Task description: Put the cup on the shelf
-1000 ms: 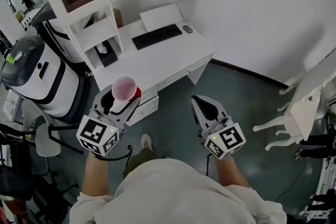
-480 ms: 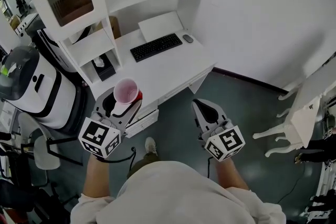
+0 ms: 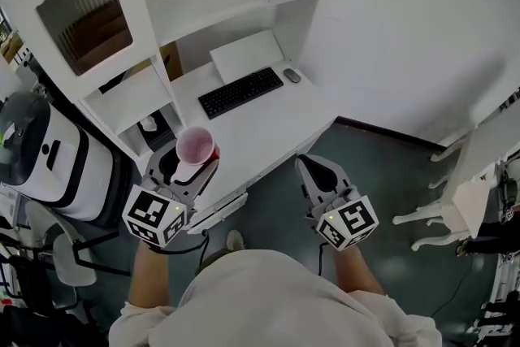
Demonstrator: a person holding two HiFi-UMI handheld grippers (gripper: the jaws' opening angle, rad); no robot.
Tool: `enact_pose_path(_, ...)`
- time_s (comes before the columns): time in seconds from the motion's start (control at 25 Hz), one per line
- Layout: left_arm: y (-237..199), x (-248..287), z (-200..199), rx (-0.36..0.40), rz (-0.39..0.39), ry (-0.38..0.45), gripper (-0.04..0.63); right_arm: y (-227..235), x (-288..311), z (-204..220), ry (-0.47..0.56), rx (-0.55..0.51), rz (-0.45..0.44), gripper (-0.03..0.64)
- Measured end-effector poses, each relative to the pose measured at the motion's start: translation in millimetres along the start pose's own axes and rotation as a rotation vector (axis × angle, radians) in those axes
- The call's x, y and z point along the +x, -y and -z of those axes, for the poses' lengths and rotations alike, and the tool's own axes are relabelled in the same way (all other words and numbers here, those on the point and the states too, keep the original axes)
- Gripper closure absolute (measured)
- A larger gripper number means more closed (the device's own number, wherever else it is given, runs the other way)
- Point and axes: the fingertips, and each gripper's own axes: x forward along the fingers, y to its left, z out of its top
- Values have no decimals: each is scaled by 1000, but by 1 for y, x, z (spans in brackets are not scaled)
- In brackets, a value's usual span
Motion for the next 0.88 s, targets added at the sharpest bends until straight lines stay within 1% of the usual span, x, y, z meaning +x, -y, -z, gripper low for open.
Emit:
enact_pose_path(0.2,-34,28,-6,13,20,-11,316,17,35,-3,3,7,26,612)
enact_pose_path(0.44,-61,53,-13,30,42,-13,318,29,61,-4,9,11,47,612)
enact_pose_path(0.64,-74,71,-11,31,39,-34,319,40,77,-4,4,12,40,612)
enact_pose_path(0.88,-90,99,-14,36,4,-72,321,64,99,1,4,24,-1,612)
